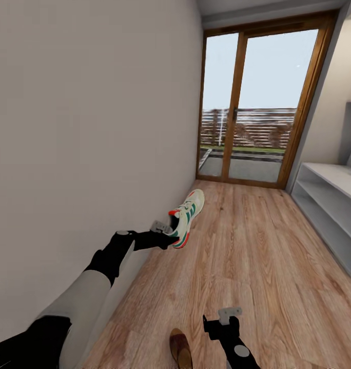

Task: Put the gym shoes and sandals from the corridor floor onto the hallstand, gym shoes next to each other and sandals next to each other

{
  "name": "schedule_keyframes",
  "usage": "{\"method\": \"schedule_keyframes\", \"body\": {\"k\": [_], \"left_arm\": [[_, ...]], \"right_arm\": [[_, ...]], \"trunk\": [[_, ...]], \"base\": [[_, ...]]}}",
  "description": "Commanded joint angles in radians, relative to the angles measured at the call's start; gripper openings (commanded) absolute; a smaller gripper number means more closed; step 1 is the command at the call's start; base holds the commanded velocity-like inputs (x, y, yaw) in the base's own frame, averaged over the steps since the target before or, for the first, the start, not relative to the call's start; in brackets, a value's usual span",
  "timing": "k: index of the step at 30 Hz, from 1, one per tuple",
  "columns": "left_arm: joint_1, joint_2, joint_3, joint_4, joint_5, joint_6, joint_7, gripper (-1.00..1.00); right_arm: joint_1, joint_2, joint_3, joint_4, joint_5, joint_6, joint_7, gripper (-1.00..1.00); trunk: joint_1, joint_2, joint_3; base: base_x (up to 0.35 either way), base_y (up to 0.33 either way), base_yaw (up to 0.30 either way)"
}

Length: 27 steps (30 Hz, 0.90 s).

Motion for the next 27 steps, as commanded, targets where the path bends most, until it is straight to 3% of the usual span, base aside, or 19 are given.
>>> {"method": "schedule_keyframes", "body": {"k": [1, 27], "left_arm": [[0.000, 0.000, 0.002, -0.002, -0.003, 0.007, -0.004, -1.00], [0.000, 0.005, 0.002, -0.004, -0.003, 0.044, -0.006, -1.00]], "right_arm": [[-0.001, 0.000, 0.002, 0.000, 0.010, -0.001, -0.007, 1.00], [-0.001, -0.004, -0.003, -0.005, 0.010, -0.002, -0.007, 1.00]], "trunk": [[0.004, -0.008, -0.004], [0.103, -0.190, -0.117]], "base": [[0.000, 0.000, 0.000], [0.000, 0.000, 0.098]]}}
